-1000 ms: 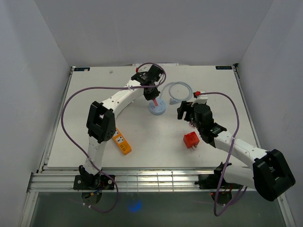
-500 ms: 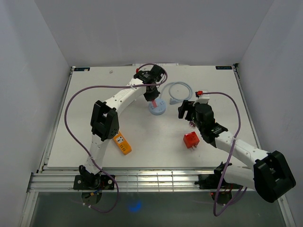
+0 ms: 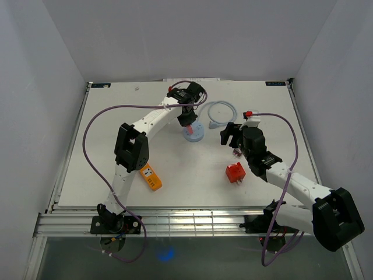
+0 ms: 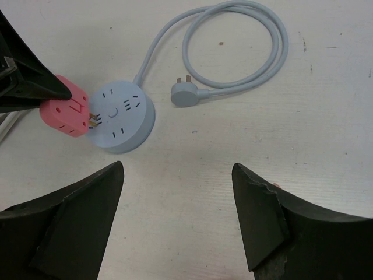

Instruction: Insert the plug

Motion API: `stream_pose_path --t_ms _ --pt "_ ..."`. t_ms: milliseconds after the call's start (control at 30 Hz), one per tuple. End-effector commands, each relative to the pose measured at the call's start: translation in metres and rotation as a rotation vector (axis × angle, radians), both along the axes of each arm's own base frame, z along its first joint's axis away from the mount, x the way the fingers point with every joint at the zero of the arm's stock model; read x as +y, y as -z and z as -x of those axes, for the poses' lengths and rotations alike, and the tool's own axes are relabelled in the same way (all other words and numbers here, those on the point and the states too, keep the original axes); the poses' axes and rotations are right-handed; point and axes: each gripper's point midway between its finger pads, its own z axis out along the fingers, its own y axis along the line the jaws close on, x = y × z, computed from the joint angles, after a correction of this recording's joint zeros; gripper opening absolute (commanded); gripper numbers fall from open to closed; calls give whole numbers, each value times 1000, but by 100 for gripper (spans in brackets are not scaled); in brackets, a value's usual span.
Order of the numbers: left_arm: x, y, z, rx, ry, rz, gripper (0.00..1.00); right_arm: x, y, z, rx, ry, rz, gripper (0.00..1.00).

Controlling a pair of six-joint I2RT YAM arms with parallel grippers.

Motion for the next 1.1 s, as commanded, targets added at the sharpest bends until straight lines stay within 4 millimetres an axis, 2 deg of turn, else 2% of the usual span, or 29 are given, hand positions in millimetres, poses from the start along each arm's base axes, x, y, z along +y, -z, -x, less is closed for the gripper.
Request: stream_pose_path --t_ms 0,467,933,1067 --pt "-5 -11 -5 -38 -23 11 0 -2 -8 0 -28 8 -31 80" --pt "-2 -5 -9 -44 -31 -18 0 -3 -5 -1 -20 6 -35 80" --pt "-5 -34 -10 -87 -3 18 0 -2 -3 -2 -12 -1 -37 80" --pt "-4 -35 -11 -91 1 15 0 -2 -2 -3 -9 -1 -36 80"
